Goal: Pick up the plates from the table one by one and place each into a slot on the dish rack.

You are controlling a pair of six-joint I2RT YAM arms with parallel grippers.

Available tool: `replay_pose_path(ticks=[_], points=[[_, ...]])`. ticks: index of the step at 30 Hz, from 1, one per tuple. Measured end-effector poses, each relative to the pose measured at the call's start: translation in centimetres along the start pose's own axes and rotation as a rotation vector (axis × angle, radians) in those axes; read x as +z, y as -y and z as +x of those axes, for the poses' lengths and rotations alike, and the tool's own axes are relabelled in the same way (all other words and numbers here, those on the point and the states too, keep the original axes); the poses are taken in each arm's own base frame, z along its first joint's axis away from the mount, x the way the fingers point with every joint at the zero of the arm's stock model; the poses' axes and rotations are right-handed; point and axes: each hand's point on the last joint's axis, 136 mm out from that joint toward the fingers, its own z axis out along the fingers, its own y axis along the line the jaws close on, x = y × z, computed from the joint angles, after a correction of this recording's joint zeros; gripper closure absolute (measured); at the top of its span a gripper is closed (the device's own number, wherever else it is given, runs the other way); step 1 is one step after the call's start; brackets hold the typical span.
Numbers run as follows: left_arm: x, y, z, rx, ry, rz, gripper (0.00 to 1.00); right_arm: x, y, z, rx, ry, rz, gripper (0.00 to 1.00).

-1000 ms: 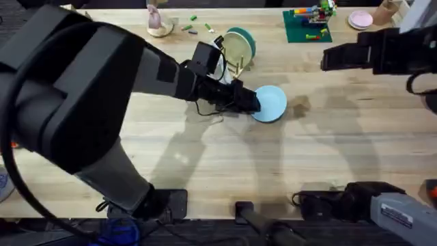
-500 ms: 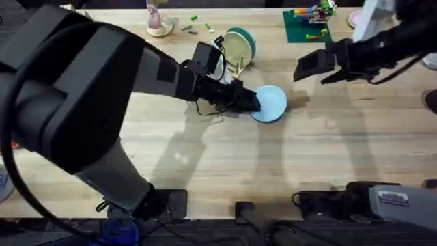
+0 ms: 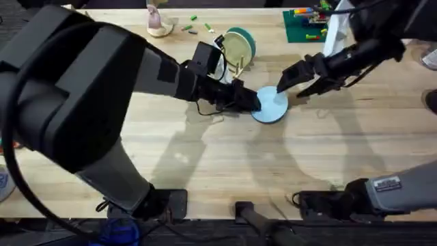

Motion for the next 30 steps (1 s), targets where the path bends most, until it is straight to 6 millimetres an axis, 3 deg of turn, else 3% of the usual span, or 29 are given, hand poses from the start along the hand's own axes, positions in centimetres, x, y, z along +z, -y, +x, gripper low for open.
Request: replay_pose_path(ticks=[8, 14, 23, 26, 30], points=[[0.0, 0.0, 0.0, 0.0, 0.0, 0.0, 0.959, 1.9, 1.0, 0.5, 0.005, -0.064, -0.032, 0.048], [0.0, 0.0, 0.0, 0.0, 0.0, 0.0, 0.96, 2.1, 0.0, 0.3, -0.022, -0.054, -0.09, 0.048], [0.0, 0.0, 0.0, -0.001, -0.001, 0.0, 0.96, 4.3, -0.9, 0.7, -0.045, -0.117, -0.124, 0.082], [0.0, 0.0, 0.0, 0.0, 0.0, 0.0, 0.96, 4.6, -1.3, 0.8, -0.057, -0.125, -0.128, 0.164], [0.0, 0.0, 0.0, 0.0, 0.0, 0.0, 0.96, 4.7, -1.8, 0.8, -0.072, -0.128, -0.136, 0.43]])
